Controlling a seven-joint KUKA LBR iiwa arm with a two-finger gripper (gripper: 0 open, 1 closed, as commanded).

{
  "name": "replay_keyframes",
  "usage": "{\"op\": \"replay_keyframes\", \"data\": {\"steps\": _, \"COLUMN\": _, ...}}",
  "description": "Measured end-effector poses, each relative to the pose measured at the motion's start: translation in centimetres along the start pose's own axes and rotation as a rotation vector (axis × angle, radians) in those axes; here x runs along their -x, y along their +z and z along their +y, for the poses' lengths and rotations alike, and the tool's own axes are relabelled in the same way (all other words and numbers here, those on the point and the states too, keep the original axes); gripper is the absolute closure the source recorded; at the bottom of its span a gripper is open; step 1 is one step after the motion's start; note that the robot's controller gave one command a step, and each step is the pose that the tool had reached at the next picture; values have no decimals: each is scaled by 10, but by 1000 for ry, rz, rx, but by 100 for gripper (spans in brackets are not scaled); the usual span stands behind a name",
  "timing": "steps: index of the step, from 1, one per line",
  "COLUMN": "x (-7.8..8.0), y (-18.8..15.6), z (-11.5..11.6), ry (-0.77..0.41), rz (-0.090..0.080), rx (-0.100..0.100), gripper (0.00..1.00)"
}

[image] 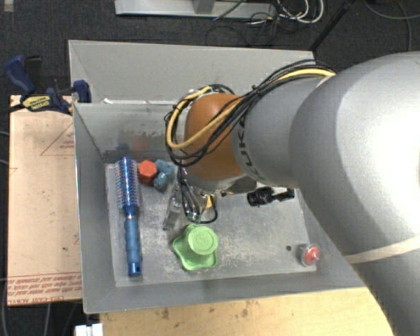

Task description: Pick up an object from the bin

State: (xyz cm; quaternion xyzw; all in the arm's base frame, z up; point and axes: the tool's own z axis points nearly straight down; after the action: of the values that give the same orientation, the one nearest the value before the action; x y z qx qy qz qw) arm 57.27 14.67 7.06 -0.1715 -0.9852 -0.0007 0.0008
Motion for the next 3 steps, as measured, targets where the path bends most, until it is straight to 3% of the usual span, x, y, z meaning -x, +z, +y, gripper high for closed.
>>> {"op": "replay_keyframes", "data": {"steps": 1, "x": 2, "y": 0, "z": -1, "ry": 4, "rz": -3, "rx": 1, "gripper": 0}}
{"op": "replay_keyframes", "data": {"steps": 2, "x": -54, "y": -16, "z": -51, "ry": -402, "rz": 0, "rx": -2, "gripper": 0}}
{"op": "replay_keyframes", "data": {"steps": 3, "x": -32, "y": -75, "z": -105, "ry": -516, "rz": -7, "rx": -2, "gripper": 0}}
